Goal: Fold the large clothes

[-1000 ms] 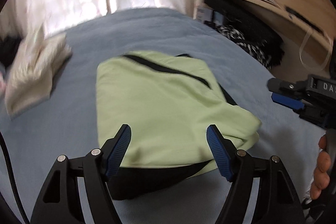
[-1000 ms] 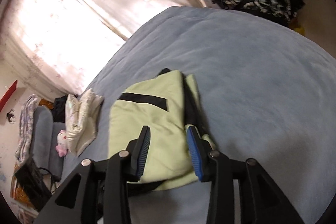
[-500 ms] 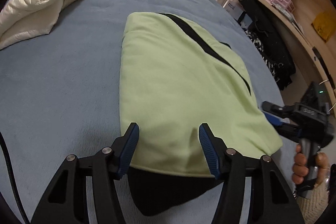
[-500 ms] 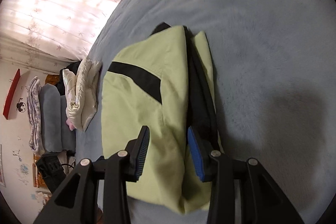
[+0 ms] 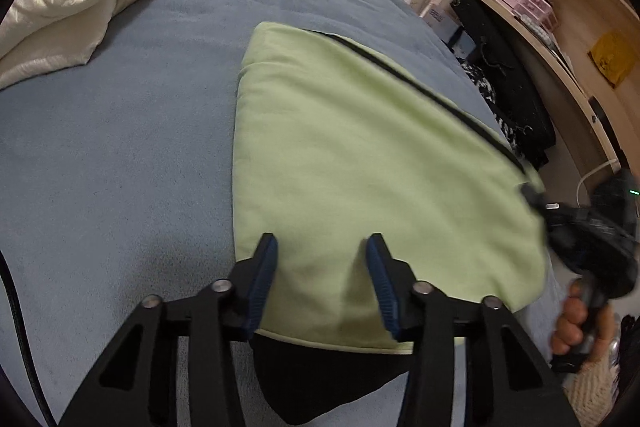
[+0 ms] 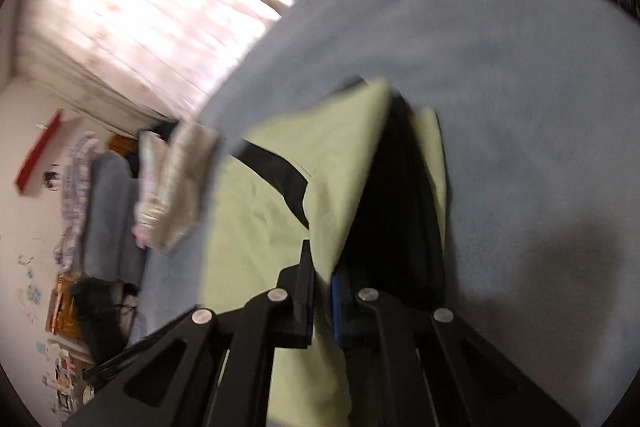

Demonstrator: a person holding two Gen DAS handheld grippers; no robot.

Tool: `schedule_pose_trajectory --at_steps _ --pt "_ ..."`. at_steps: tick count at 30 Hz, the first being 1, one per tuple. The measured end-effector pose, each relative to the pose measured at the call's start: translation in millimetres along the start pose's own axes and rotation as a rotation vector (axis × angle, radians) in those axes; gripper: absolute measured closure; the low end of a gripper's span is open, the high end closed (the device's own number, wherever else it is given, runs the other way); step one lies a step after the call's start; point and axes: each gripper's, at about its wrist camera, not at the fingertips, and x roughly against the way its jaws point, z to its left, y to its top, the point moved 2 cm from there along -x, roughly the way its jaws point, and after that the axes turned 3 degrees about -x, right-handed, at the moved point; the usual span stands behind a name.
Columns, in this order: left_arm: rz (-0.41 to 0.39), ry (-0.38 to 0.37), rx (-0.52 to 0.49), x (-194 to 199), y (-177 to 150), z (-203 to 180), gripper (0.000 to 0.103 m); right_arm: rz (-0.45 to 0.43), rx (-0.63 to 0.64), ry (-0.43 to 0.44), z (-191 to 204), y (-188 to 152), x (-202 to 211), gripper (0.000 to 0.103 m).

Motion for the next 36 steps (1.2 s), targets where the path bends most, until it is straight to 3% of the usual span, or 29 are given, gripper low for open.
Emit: schedule_pose_trajectory --at_steps 2,4,9,15,19,23,27,28,29,30,31,34,36 --pt "-0.013 -0.005 -0.032 -0.1 -3.8 -3.9 0.064 -0.081 0.073 -0.020 15.8 -8.4 27.4 0.098" --pt "-0.016 0.049 -0.084 -4.8 -7.2 -10.3 0.068 -0.098 0.131 -0.095 16.6 -14.6 27.9 0.098" --pt "-0.018 0.127 -0.178 -16.5 -13.0 -21.7 0.068 0.007 0.014 -0.207 -33.0 -27.9 -12.4 0.098" --pt "-0.005 0.090 -0.164 -7.8 -12.0 -19.0 0.067 0.050 -0.120 -0.125 -44.3 -31.5 -2.7 0.092" --pt "0.011 0.047 -0.144 4.7 -16.2 -23.1 0.067 0.095 -0.067 -0.114 -33.6 -39.4 25.1 0.073" --pt "0.022 0.014 -0.123 19.3 -31.1 -22.8 0.067 0.130 -0.016 -0.117 -23.4 -53.3 42.7 0.072" --pt "0.019 0.042 -0.142 23.0 -42.7 -25.7 0.067 0.167 -0.014 -0.134 -28.3 -67.9 38.9 0.072" --pt "0.025 0.047 -0.143 22.6 -43.9 -26.5 0.067 0.169 -0.011 -0.144 -26.8 -69.6 33.3 0.073" --pt "0.025 0.050 -0.143 23.9 -45.4 -27.4 0.072 0.174 0.001 -0.161 -26.9 -73.5 29.8 0.081" --pt "0.028 0.045 -0.147 24.6 -46.0 -28.5 0.085 0.168 0.014 -0.176 -26.1 -76.0 30.7 0.090" --pt "0.036 0.040 -0.154 23.6 -47.2 -29.3 0.091 0.156 0.035 -0.185 -22.9 -78.7 33.7 0.096" --pt "0.059 0.072 -0.177 11.3 -58.9 -27.2 0.095 0.104 0.101 -0.246 -16.2 -84.5 41.0 0.099" --pt "0.061 0.084 -0.181 7.5 -62.5 -27.1 0.095 0.162 0.056 -0.270 -31.3 -91.0 28.6 0.099"
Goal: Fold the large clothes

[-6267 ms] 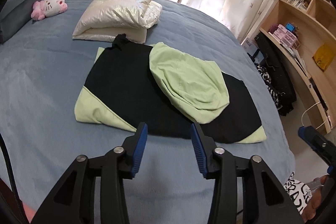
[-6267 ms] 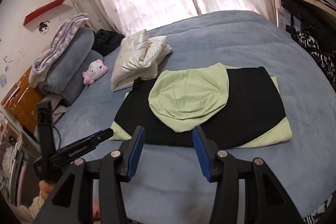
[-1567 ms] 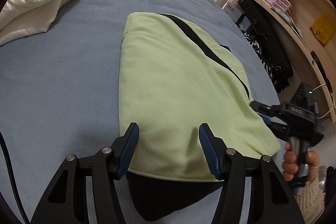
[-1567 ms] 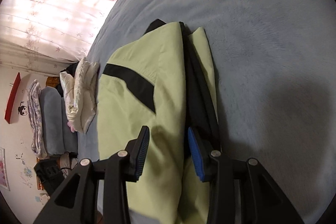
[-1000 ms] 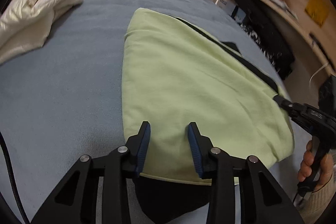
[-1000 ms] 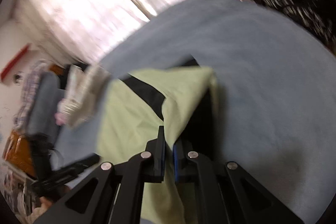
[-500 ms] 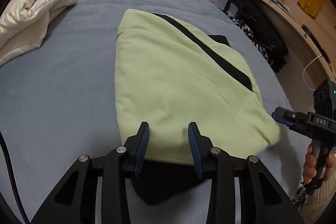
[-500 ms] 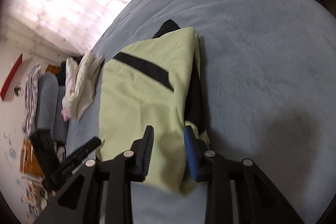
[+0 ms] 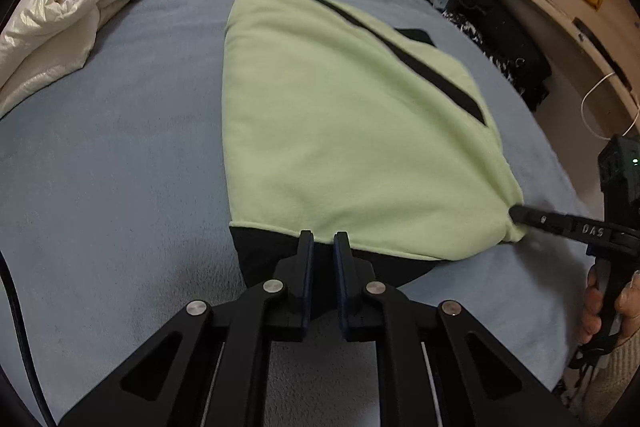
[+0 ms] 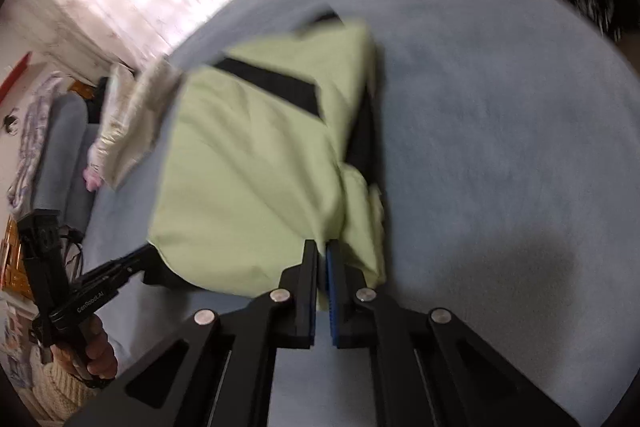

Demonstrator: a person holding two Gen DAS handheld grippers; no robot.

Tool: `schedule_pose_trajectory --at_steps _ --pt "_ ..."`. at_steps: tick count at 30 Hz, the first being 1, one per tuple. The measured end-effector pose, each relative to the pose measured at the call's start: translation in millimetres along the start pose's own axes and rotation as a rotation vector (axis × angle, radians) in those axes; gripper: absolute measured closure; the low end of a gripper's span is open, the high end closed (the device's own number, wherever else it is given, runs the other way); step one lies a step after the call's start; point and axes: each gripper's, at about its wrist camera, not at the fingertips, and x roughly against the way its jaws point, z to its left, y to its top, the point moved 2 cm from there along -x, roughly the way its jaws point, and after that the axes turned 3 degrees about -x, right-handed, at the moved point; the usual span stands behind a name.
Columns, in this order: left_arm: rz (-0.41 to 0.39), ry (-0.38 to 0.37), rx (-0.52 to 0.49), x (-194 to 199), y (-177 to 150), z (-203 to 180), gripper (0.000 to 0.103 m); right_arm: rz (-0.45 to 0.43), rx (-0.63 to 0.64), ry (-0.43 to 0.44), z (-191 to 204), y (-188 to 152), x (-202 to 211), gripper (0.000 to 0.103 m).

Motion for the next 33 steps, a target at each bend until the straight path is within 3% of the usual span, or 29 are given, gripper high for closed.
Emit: schedule_pose_trajectory --at_steps 2,6,8,10,14,20,22,23,24,29,33 --pt "-0.016 0.008 -0.017 6.0 1.7 -2.6 0.095 0.030 -0.013 -0.007 -3.1 -3.7 -5.1 0.097" --pt "-0.038 -0.028 -0.027 20.4 12.9 -0.2 0.091 -0.016 -0.058 0.076 0.5 14.3 25.5 0.090" --pt "-0.054 -0.038 -0.010 23.7 25.1 6.4 0.090 -0.051 -0.073 0.107 0.2 30.6 36.3 0.063" --pt "-0.063 -0.022 0.013 21.5 40.0 14.7 0.090 -0.108 -0.056 0.088 0.9 54.4 41.9 0.054" --pt "-0.058 -0.011 0.066 1.3 72.3 32.6 0.090 -0.148 -0.067 0.070 -3.1 105.1 23.5 0.054" --pt "-0.019 -0.009 0.111 -34.6 98.0 46.8 0.090 -0.080 -0.102 -0.019 -5.7 152.5 -39.8 0.054" --pt "-0.029 0.001 0.104 -38.3 100.8 46.9 0.090 -0.075 -0.101 -0.034 -9.2 157.7 -53.3 0.058" --pt "-0.030 0.009 0.095 -40.3 101.5 45.9 0.090 -0.087 -0.084 -0.042 -8.6 158.5 -56.7 0.087" --pt "-0.029 0.013 0.090 -42.6 101.8 45.0 0.090 -0.105 -0.054 -0.058 -6.7 158.7 -57.3 0.099" --pt "-0.024 0.037 0.079 -52.5 100.9 41.2 0.090 -0.250 0.077 -0.184 4.2 168.9 -46.0 0.101" --pt "-0.032 0.056 0.059 -56.5 99.3 36.1 0.090 -0.191 0.071 -0.221 -10.3 171.2 -68.8 0.101"
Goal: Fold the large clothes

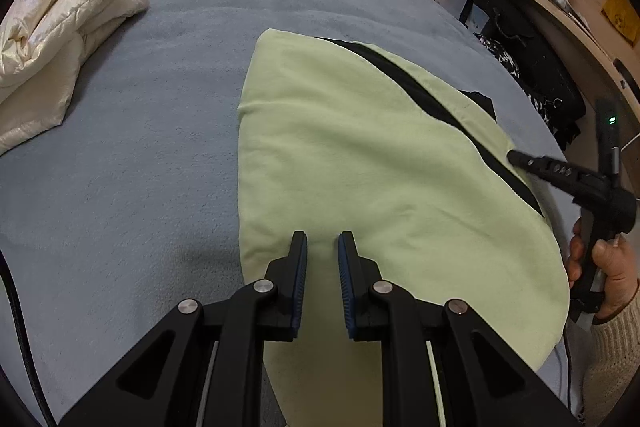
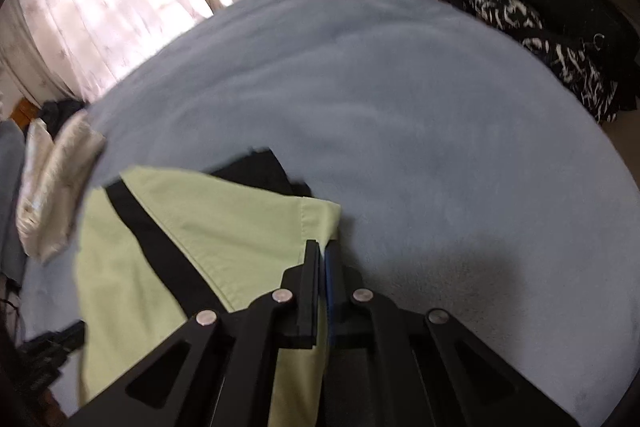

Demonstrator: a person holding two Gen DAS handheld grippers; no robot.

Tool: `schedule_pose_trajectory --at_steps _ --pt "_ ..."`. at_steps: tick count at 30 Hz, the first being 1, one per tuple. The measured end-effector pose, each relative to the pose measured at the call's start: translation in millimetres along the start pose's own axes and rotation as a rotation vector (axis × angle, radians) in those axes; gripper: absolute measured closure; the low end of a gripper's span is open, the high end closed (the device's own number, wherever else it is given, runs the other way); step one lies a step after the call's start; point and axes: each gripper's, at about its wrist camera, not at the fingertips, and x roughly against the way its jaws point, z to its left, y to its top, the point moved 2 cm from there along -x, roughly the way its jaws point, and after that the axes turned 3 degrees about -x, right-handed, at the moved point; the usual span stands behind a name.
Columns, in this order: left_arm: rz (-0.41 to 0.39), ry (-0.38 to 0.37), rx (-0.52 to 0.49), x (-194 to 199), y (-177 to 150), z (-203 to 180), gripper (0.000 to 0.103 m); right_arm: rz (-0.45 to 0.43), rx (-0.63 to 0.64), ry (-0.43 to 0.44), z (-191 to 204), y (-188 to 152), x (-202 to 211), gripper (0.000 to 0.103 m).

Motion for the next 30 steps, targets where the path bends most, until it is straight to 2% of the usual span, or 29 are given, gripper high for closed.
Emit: schedule_pose_trajectory --at_steps 11,16,18,23,26,28,29,30 --pt "-0.009 0.007 0.007 2.5 -2.6 2.3 0.090 0.030 -0.011 -0.006 -4.1 -6.9 -4.7 0.099" --pt "0.014 0.010 0.018 4.1 -0.6 1.1 0.089 0.037 -0.053 0.020 -6.0 -8.8 9.9 0.097" --pt "0.027 0.024 0.009 6.6 -1.0 -1.0 0.089 0.042 -0.084 0.039 -8.9 -10.7 18.8 0.093" --pt "0.048 0.070 0.025 16.2 -4.5 -2.1 0.086 0.043 -0.088 0.076 -5.4 -23.8 47.5 0.061" --pt "0.054 0.090 0.021 24.7 -10.1 -0.9 0.084 0.039 -0.064 0.089 -1.4 -32.7 67.3 0.049" --pt "0.054 0.083 -0.001 32.3 -15.2 -2.7 0.077 0.043 -0.056 0.099 0.5 -38.7 78.9 0.046" --pt "0.054 0.080 -0.013 36.2 -17.8 -2.7 0.070 0.049 -0.057 0.109 1.4 -42.8 85.4 0.044" --pt "0.053 0.079 -0.028 41.4 -21.1 -4.5 0.058 0.054 -0.059 0.117 1.2 -44.9 89.2 0.044"
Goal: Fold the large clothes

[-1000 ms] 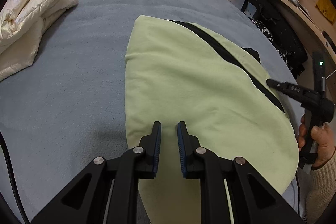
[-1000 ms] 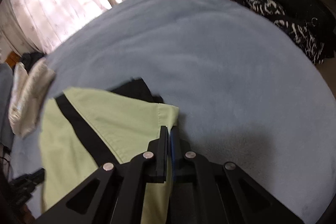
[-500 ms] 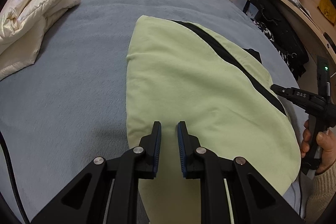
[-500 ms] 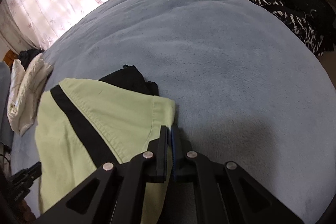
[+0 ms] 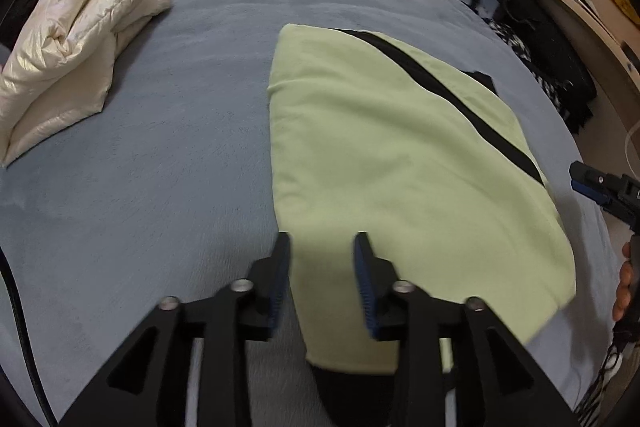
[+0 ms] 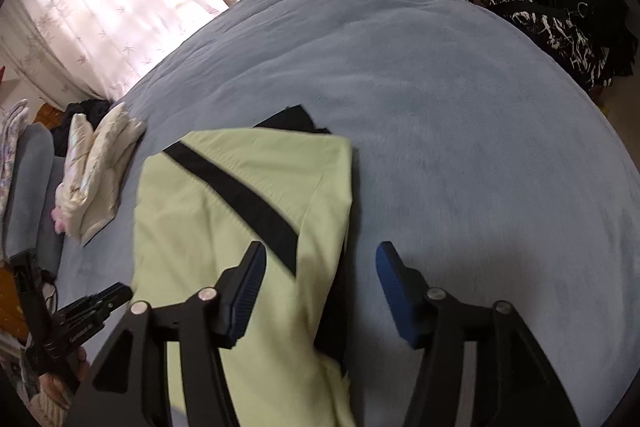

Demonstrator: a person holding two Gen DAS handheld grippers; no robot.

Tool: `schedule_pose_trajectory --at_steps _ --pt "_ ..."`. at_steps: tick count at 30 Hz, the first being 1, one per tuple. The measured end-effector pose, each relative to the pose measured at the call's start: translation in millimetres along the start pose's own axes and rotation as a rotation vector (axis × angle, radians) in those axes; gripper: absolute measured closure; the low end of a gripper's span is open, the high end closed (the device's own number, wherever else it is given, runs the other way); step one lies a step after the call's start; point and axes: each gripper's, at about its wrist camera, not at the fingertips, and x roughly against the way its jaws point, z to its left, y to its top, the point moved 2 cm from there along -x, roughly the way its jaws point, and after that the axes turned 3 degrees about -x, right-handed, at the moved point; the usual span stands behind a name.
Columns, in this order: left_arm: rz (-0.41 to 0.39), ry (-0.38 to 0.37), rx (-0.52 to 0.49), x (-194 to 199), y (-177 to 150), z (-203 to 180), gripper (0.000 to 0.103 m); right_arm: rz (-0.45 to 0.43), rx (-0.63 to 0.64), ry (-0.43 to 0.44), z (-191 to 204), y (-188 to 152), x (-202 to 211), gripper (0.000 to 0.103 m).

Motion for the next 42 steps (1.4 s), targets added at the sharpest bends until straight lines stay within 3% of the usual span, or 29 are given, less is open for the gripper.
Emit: schedule_pose_trajectory --at_steps 2,3,7,9,11,14,20,29,31,42 --pt "-0.012 0.003 -0.026 9.4 -6.6 -1.1 0.042 0.017 -0.007 0.023 0.7 -7.8 9.2 0.040" --pt "-0.024 0.008 -0.041 14.5 -9.5 -1.9 0.040 0.026 -0.009 0.027 0.8 -11.3 11.9 0.038" --pt "-0.037 0.014 -0.081 31.4 -19.3 -3.3 0.040 0.062 -0.017 0.054 0.4 -24.7 24.1 0.036" --pt "-0.027 -0.004 -0.070 37.3 -23.2 1.4 0.040 0.081 -0.019 0.069 0.2 -31.0 28.6 0.029" --pt "-0.017 -0.040 -0.048 41.9 -25.5 7.6 0.039 0.101 -0.030 0.113 -1.1 -36.5 33.4 0.015" --pt "-0.018 -0.091 -0.010 46.7 -28.2 17.1 0.040 0.096 -0.048 0.184 -3.6 -39.4 41.4 0.007" --pt "-0.002 -0.187 0.034 37.5 -29.2 23.2 0.039 0.067 -0.039 0.187 -10.0 -36.1 47.3 0.005" --pt "0.138 -0.333 0.076 -9.8 -30.7 16.1 0.039 0.185 -0.110 0.226 -22.7 -37.7 9.7 0.005" --pt "0.141 -0.356 0.089 -16.9 -30.1 15.7 0.031 0.204 -0.114 0.231 -24.9 -38.3 -0.3 0.005" --pt "0.151 -0.432 0.136 -50.0 -25.4 11.3 0.021 0.303 -0.099 0.329 -26.5 -33.6 -50.1 0.005"
